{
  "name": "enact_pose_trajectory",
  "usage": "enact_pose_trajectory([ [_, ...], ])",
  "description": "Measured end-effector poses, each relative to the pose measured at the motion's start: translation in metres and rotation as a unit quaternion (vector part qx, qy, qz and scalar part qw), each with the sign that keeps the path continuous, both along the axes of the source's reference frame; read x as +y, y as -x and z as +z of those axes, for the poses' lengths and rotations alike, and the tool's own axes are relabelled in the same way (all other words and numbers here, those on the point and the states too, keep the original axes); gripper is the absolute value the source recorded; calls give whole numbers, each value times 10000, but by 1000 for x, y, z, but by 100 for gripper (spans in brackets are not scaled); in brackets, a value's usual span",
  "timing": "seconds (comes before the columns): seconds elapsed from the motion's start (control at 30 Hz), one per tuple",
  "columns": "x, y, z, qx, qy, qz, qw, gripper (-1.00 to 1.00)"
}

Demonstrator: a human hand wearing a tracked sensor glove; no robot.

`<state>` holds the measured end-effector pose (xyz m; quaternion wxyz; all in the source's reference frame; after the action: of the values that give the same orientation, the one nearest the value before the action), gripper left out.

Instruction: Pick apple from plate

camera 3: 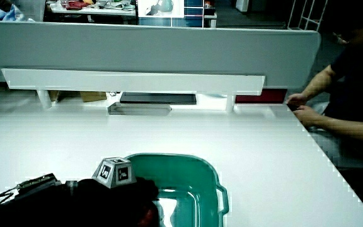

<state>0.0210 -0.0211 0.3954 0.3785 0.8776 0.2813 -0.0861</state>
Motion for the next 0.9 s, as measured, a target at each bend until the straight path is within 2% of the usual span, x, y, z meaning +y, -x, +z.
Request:
enact_pose_trajectory([
  [0.23,1,0,-2,95,-105,12,9999,74],
  [0.43,3,-1,-3,289,-233,75,9993,100],
  [0.47,3,-1,-1,311,-163,44,9994,100],
  [0.53,4,-2,-4,322,-248,81,9991,100],
  [0.9,2,1,-15,470,-334,78,9983,100],
])
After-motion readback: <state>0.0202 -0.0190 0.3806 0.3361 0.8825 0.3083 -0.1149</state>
